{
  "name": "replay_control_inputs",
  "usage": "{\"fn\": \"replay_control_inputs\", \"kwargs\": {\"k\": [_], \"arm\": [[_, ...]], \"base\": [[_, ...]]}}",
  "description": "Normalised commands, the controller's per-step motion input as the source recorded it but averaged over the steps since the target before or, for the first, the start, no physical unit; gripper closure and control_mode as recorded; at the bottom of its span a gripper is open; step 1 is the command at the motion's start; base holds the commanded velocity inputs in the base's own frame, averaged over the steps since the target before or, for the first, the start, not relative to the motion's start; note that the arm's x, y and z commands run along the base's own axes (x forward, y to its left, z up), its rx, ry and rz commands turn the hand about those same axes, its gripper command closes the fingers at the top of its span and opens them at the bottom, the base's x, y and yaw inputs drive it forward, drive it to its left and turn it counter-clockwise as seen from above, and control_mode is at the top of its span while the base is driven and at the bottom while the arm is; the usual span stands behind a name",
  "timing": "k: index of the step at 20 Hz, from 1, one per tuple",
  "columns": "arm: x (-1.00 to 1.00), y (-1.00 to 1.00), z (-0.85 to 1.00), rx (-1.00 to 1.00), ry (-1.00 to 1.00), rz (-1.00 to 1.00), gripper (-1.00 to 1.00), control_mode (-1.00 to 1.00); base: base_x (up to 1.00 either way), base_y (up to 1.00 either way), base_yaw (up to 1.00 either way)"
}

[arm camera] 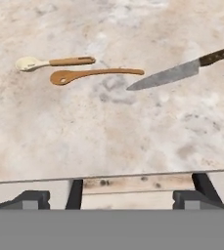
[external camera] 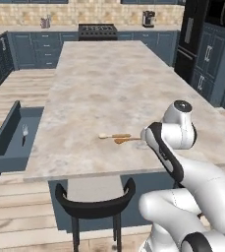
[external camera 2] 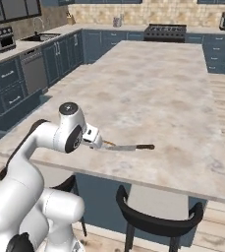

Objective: Pick up the metallic utensils from the counter and place them in the open drawer. Make sure not to pick up any wooden utensils.

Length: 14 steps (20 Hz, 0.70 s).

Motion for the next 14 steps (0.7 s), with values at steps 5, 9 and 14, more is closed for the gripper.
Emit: {"fn": "replay_control_inputs", "kwargs": {"k": [5, 9, 14], "arm": [[0.00, 0.00, 0.00, 0.00, 0.00, 0.00, -1.00, 1.00], [0.00, 0.00, 0.00, 0.00, 0.00, 0.00, -1.00, 1.00], [0.00, 0.00, 0.00, 0.00, 0.00, 0.00, -1.00, 1.00]], "base": [[0.11, -0.87, 0.25], [0.20, -0.95, 0.00], [0.29, -0.94, -0.01]]}}
